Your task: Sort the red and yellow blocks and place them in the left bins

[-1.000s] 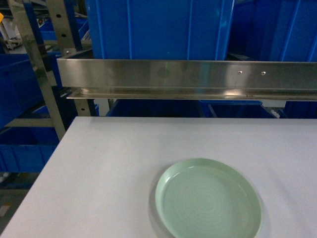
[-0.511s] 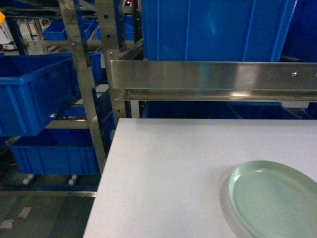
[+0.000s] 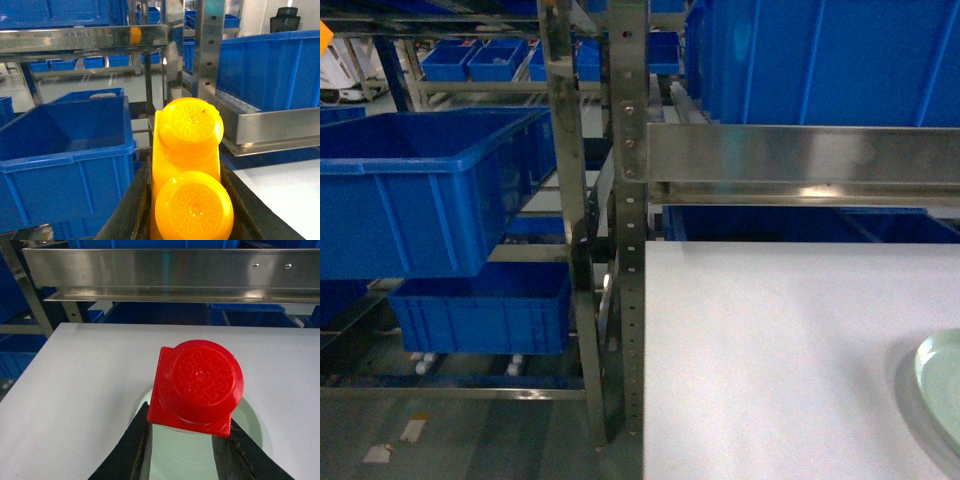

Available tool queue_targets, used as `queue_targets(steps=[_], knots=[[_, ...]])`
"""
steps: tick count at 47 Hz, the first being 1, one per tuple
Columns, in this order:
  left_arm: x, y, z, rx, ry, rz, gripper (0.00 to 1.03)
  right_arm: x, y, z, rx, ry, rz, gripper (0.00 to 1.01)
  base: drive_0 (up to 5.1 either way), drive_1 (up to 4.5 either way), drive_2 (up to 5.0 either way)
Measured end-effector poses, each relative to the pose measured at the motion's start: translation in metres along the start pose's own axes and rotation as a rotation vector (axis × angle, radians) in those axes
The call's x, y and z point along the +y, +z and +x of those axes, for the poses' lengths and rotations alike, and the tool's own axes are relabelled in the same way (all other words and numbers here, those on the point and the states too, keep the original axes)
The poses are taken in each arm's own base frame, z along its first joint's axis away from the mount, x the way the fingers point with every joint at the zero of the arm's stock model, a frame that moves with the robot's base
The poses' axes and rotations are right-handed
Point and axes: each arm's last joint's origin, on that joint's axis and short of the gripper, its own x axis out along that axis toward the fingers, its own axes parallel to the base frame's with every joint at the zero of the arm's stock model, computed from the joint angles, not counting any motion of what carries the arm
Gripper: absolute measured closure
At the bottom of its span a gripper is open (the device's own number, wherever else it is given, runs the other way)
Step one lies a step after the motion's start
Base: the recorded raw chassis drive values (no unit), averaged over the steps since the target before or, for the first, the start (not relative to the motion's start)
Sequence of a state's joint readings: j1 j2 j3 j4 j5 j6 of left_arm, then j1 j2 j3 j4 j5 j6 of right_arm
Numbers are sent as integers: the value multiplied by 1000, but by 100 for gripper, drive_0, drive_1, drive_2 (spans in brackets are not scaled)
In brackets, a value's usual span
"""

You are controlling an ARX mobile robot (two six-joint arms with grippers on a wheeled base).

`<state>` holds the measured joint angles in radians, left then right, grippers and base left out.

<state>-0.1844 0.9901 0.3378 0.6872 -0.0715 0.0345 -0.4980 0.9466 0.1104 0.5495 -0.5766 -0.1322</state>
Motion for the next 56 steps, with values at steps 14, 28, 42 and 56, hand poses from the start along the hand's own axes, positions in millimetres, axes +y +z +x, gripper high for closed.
queue_targets(steps=[14,28,42,56], knots=[[0,0,0,1,0,0,76,0,0,0,0,0,0,74,-500,245,245],[0,0,0,0,-1,0,76,0,0,0,-2,0,-1,74,-493,252,252],[0,0,0,2,-1,1,76,0,0,0,1,0,0,74,-494,251,251],[0,0,0,1,-1,0,76,0,0,0,0,0,0,74,-495,250,250]])
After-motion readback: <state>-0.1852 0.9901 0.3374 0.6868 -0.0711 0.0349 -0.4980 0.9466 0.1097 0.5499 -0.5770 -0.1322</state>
